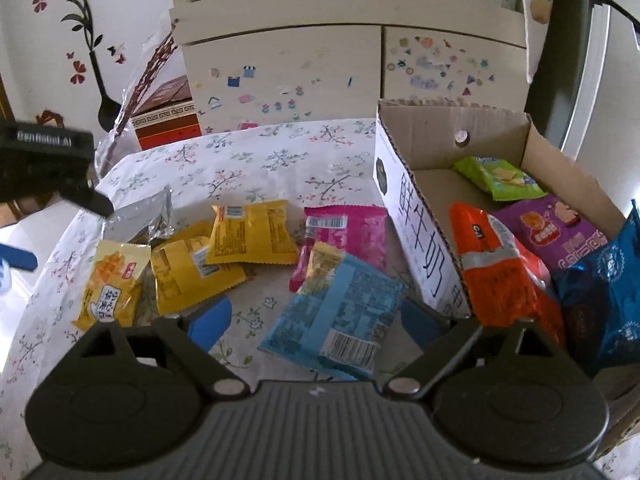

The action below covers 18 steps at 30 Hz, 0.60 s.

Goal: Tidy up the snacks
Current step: 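Move both grippers back over the remaining snack packets on the table, then lower the left gripper onto the yellow waffle packet while the right gripper lowers onto the blue-and-yellow packet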

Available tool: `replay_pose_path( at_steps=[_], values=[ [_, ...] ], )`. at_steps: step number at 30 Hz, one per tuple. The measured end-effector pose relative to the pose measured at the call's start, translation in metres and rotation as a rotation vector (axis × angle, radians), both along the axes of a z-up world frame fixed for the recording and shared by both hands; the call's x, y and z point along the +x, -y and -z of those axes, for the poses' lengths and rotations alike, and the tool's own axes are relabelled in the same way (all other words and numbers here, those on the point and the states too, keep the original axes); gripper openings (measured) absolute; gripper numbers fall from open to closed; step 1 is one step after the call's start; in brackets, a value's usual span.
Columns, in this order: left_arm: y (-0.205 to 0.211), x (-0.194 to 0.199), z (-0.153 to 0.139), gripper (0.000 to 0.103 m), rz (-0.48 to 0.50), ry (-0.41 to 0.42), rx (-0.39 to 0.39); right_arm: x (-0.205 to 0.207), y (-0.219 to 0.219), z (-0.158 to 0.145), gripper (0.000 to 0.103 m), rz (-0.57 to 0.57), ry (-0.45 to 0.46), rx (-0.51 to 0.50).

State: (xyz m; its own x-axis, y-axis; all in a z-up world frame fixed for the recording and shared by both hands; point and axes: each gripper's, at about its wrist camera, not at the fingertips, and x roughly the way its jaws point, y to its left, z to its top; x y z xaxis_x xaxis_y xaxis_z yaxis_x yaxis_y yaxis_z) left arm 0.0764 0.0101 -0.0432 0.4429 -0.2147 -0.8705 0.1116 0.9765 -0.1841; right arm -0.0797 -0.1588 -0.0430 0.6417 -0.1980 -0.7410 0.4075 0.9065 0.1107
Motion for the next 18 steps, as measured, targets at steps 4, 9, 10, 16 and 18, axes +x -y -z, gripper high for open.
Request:
replay_pose_path(
  at_steps=[4, 9, 10, 16, 18],
  values=[
    [0.010, -0.007, 0.011, 0.103, 0.084, 0.016, 0.069, 0.001, -0.005, 0.002, 0.093, -0.024, -0.016, 0.009],
    [0.017, -0.014, 0.026, 0.103, 0.156, 0.017, 0.102, 0.002, -0.013, 0.006, 0.094, -0.052, -0.021, -0.052],
    [0.018, -0.015, 0.029, 0.103, 0.166, 0.021, 0.113, 0.002, -0.014, 0.007, 0.095, -0.056, -0.021, -0.059],
    [0.020, -0.015, 0.043, 0.103, 0.176, 0.031, 0.157, 0.008, -0.023, 0.015, 0.098, -0.048, -0.037, -0.165],
    [0.017, -0.014, 0.043, 0.103, 0.163, 0.036, 0.156, 0.013, -0.026, 0.019, 0.100, -0.037, -0.041, -0.207]
  ],
)
